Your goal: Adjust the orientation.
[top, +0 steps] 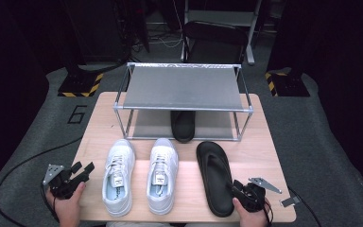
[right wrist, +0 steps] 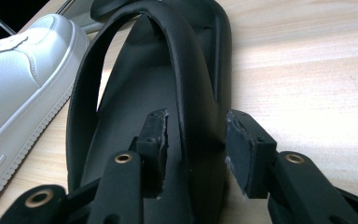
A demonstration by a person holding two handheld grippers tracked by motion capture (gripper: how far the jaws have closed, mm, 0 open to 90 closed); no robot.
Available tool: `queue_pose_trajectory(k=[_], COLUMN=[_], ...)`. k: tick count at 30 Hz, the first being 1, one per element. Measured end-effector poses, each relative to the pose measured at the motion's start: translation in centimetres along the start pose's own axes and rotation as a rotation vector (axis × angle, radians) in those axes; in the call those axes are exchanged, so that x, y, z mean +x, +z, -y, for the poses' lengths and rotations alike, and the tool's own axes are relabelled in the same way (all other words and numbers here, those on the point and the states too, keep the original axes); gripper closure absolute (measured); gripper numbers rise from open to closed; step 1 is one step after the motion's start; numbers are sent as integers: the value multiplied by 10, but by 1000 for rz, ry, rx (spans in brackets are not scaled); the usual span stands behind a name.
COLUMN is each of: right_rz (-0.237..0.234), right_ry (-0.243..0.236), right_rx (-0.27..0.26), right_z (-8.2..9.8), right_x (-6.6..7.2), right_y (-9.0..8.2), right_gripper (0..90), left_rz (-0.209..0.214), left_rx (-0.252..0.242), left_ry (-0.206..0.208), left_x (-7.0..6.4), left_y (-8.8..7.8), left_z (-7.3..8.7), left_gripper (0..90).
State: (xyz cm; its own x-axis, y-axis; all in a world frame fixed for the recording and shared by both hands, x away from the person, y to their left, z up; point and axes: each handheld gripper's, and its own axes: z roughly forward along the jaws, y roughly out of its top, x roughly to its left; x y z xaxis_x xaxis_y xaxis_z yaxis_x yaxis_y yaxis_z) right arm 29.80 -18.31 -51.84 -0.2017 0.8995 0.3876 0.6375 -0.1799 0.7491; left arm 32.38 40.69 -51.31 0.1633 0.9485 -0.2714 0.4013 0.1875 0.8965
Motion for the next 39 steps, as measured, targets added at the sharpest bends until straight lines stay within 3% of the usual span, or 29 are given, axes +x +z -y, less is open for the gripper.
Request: queue_pose_trajectory(k=[12, 17, 25, 32, 34, 39], right_rz=[-1, -16, -32, -64, -76, -78], right_ry=[17, 50, 61, 112, 95, 118], right_rx=[33, 31, 31, 39, 26, 41], right_z=[5, 6, 7, 9, 10, 11], right_x=[-3, -5, -10, -13, -14, -12], right_y=[4, 4, 6, 6, 7, 5], right_gripper=[573, 560, 521, 526, 526, 530], left_rz=[-4, -1, -2, 1, 5, 0], left_rx=[2, -4, -3, 3, -1, 0], left_ry=[-1, -3, -3, 3, 1, -3], left_x=[0, 1, 1, 0, 0, -1], left_y=[0, 0, 0, 2, 2, 3], left_z=[0, 0, -1, -1, -1, -2], left_gripper=[387, 388, 388, 387, 388, 387])
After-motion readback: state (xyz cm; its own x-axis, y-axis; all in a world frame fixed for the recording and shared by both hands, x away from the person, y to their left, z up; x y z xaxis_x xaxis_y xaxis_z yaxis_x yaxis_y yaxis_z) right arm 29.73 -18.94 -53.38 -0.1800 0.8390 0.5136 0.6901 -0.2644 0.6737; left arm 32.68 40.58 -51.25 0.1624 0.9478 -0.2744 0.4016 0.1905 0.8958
